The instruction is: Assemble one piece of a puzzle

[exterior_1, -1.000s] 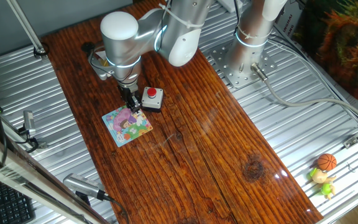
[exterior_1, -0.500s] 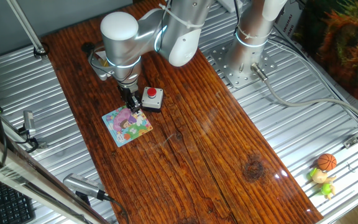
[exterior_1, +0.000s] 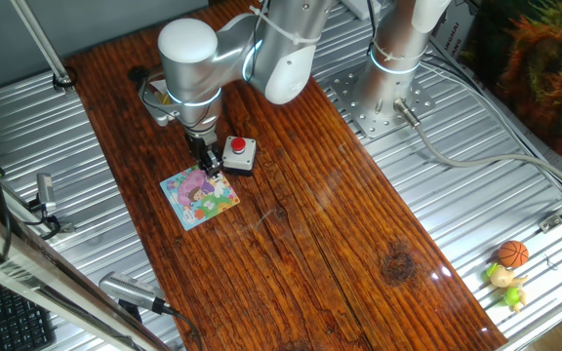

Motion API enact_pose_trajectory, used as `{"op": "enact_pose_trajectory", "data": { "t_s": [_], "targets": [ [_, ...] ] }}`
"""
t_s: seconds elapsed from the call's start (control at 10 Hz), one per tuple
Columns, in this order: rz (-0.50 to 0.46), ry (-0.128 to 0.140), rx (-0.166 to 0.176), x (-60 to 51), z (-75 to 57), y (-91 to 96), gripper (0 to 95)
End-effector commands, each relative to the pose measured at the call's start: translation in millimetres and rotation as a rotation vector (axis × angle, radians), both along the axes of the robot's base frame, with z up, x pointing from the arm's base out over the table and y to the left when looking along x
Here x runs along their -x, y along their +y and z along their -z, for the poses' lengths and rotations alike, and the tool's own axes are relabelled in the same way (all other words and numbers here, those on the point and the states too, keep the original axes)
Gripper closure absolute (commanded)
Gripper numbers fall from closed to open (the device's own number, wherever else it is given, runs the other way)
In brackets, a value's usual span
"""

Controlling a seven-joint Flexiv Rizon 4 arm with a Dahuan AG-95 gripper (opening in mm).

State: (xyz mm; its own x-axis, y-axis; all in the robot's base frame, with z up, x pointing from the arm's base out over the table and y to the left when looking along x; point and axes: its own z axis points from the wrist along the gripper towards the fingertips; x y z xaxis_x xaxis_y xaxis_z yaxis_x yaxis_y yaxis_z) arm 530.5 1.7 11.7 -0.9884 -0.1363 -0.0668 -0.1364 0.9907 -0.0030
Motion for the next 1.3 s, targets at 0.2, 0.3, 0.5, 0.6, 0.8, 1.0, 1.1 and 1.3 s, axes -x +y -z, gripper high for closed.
{"op": "enact_pose_trajectory", "data": {
  "t_s": [0.2,0.3,0.5,0.6,0.8,1.0,1.1,1.3],
  "targets": [
    [0.005,0.001,-0.001,-0.4,0.0,0.1,57.0],
    [0.007,0.001,-0.002,-0.5,0.0,0.2,57.0],
    [0.007,0.000,-0.004,-0.6,0.1,0.3,57.0],
    [0.009,0.001,-0.003,-0.6,0.1,0.3,57.0],
    [0.012,0.001,-0.005,-0.8,0.0,0.4,57.0],
    [0.014,0.003,-0.006,-1.0,0.0,0.6,57.0],
    [0.018,0.004,-0.008,-1.0,0.0,0.7,57.0],
    [0.024,0.004,-0.009,-1.1,0.1,0.9,57.0]
  ]
}}
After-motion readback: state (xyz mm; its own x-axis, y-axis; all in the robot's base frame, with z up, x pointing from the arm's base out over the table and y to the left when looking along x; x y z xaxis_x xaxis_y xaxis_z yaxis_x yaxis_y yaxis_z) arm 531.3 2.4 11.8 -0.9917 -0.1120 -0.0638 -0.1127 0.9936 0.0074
